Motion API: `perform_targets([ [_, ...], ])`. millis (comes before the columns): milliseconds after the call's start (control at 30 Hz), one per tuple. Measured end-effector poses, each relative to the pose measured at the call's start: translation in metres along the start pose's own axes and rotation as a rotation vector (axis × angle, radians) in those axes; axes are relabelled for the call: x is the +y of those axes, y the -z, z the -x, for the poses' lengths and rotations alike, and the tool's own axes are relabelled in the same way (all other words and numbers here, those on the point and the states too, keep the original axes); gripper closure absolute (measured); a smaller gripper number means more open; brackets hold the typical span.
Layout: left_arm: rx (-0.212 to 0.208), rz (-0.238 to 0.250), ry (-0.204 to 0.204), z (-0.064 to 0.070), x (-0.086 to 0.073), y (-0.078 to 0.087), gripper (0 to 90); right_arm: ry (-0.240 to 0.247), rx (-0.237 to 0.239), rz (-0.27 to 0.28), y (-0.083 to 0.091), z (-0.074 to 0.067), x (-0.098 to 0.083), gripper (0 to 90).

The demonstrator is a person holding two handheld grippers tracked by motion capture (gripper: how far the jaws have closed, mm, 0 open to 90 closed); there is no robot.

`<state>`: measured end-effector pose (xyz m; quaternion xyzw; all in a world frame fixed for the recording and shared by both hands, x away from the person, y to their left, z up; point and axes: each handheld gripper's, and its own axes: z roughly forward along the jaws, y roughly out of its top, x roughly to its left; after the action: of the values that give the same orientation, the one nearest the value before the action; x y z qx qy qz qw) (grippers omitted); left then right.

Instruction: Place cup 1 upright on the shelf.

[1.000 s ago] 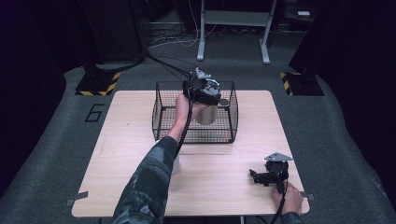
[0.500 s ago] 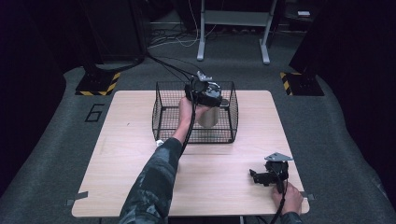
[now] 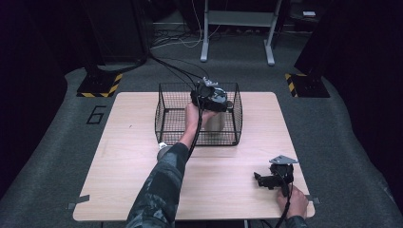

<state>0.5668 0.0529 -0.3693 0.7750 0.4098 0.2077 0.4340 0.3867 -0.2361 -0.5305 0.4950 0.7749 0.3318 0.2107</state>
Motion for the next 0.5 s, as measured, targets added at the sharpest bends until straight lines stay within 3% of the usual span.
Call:
perform_targets([
  [500,-0.008,-0.016,-0.008,0.0043,-0.0071,-0.0105,4.0,0.002,0.001,0.000,0.0000,0.0001,-0.0001,0.0],
])
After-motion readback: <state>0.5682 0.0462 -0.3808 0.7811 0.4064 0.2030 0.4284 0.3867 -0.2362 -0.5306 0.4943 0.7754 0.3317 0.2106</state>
